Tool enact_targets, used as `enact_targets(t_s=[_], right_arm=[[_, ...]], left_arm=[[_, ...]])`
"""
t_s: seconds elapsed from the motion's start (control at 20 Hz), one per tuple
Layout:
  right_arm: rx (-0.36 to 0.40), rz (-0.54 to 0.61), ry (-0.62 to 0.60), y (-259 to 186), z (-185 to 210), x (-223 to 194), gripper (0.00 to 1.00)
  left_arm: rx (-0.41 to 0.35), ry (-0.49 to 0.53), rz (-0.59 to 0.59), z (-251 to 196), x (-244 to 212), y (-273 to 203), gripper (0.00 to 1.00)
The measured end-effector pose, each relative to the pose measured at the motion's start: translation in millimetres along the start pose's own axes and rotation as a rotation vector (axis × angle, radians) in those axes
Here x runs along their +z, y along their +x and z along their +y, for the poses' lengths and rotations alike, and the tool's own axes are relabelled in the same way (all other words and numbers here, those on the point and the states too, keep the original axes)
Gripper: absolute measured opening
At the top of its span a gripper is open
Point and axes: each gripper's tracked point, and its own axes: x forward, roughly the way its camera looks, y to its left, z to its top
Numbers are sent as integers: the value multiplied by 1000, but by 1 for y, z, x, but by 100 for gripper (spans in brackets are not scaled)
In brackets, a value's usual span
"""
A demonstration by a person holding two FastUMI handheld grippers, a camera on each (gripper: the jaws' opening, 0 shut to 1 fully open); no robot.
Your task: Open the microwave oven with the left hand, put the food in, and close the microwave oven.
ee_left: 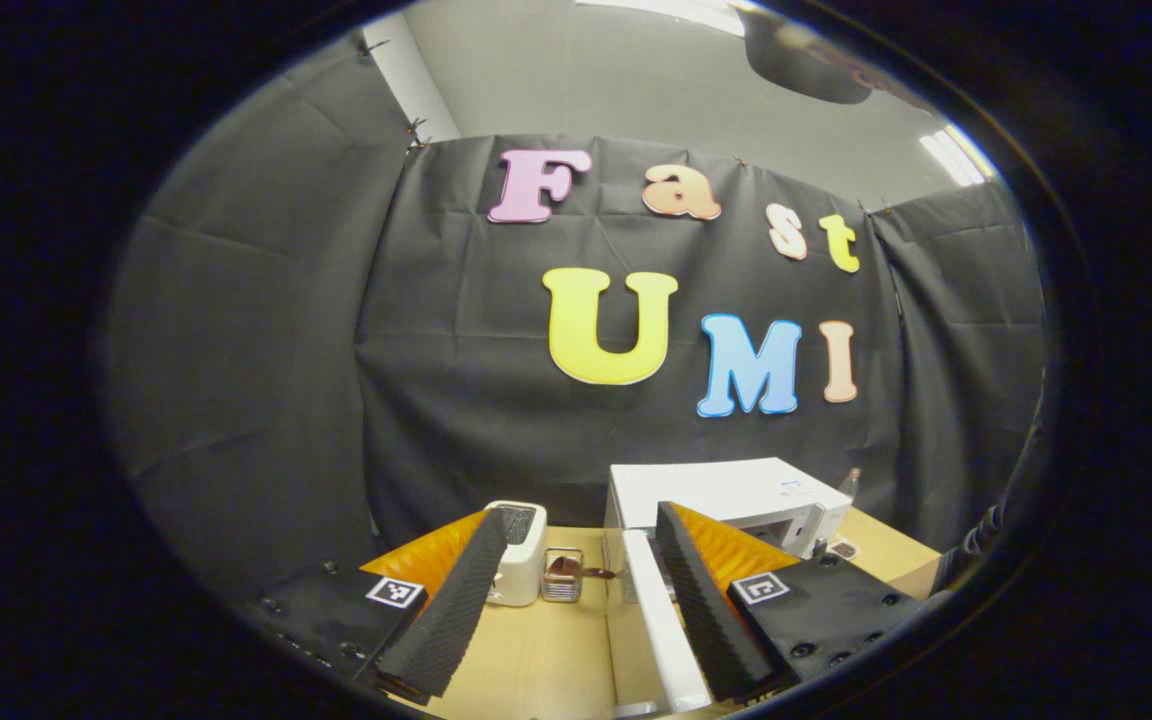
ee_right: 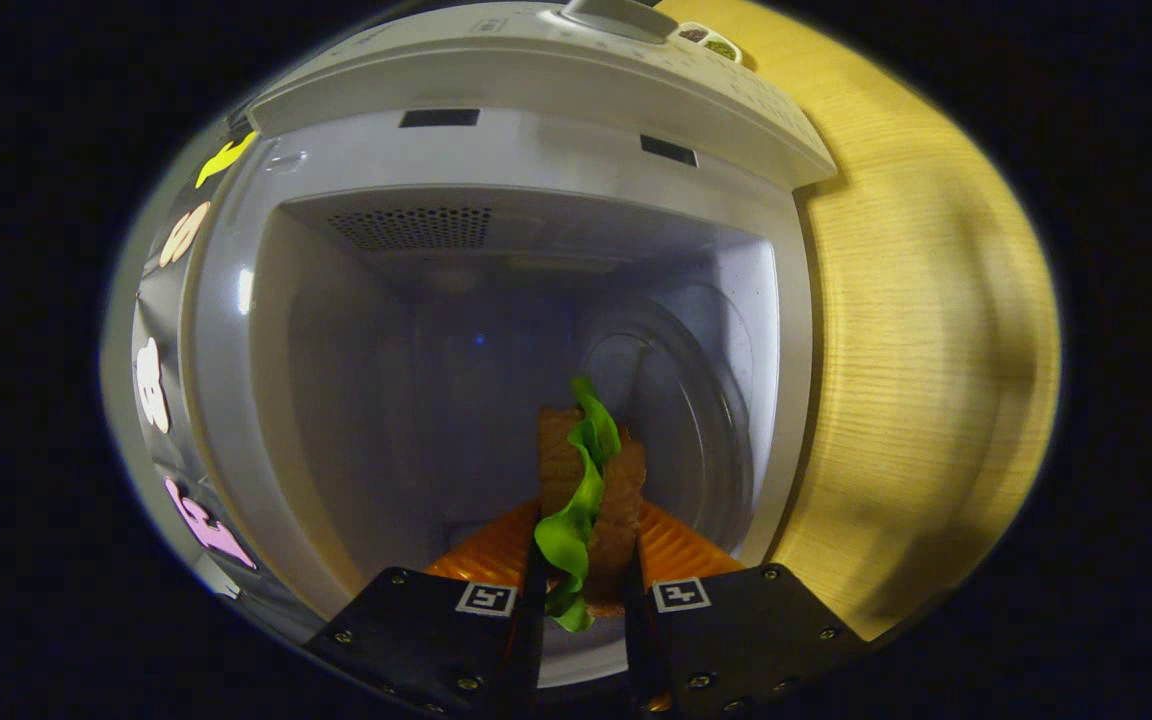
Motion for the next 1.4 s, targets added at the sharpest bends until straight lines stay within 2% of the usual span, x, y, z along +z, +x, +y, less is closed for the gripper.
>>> enact_targets(t_s=[0.2,0.35,0.5,0.6,0.65,0.75,0.8,0.95,1.1,1.25,1.4], right_arm=[[-4,-41,-3,22,-3,-2,35],[-42,-20,-32,21,-5,-4,41],[-115,-2,-75,13,-17,2,58],[-118,8,-106,3,-15,6,59],[-105,17,-134,-2,-10,7,64],[-129,47,-223,-12,-9,7,81],[-143,51,-257,-19,-10,10,95],[-169,54,-342,-45,-13,20,96],[-167,79,-494,-70,-12,28,96],[-162,90,-725,-101,-4,41,96],[-90,45,-968,-137,26,62,96]], left_arm=[[31,-4,20,16,-8,-2,96],[23,-37,11,16,-6,-1,96],[16,-35,8,14,-8,5,96],[0,-37,0,8,-6,8,96],[-9,-38,-2,7,-5,8,96],[-35,-38,-1,-2,-7,11,96],[-44,-35,-3,-8,-6,13,96],[-73,-40,-13,-24,-7,16,96],[-94,-38,-25,-35,-5,17,96],[-103,-38,-35,-46,-5,20,96],[-113,-29,-36,-58,-9,22,96]])
